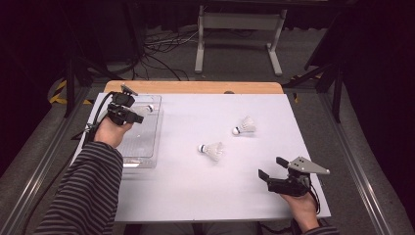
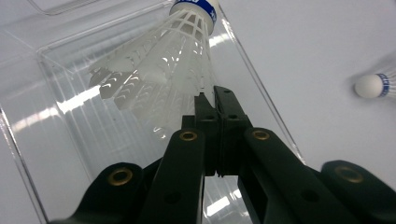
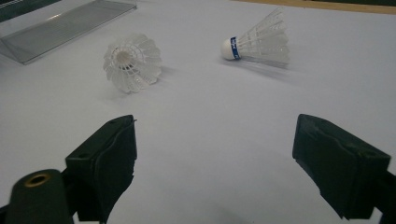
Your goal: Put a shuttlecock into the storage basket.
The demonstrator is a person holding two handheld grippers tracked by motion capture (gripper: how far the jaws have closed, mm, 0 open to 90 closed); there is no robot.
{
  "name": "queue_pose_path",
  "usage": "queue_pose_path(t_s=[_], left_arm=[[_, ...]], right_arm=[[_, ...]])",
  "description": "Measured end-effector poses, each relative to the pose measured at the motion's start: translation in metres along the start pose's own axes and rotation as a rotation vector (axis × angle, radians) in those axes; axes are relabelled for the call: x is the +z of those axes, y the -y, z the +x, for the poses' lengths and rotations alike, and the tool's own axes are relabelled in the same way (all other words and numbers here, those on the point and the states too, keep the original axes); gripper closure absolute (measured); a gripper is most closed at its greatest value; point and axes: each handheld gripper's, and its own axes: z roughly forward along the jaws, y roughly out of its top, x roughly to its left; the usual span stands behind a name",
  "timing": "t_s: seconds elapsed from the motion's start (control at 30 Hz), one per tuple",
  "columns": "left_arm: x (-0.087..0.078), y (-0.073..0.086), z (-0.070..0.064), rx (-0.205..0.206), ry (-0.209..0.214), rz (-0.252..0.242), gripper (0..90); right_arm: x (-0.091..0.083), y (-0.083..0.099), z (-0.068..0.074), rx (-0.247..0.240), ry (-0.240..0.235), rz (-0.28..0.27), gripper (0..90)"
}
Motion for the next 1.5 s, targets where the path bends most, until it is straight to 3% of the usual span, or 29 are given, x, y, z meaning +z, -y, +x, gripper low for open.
queue_pose_path(t_s=[0.4,1.5], left_arm=[[0.018,-0.005,0.009,-0.039,-0.007,0.028,89.5],[0.051,-0.011,0.006,-0.044,-0.005,0.102,89.0]], right_arm=[[0.0,0.0,0.0,-0.002,-0.005,0.001,14.6],[0.0,0.0,0.001,-0.003,-0.011,0.001,14.6]])
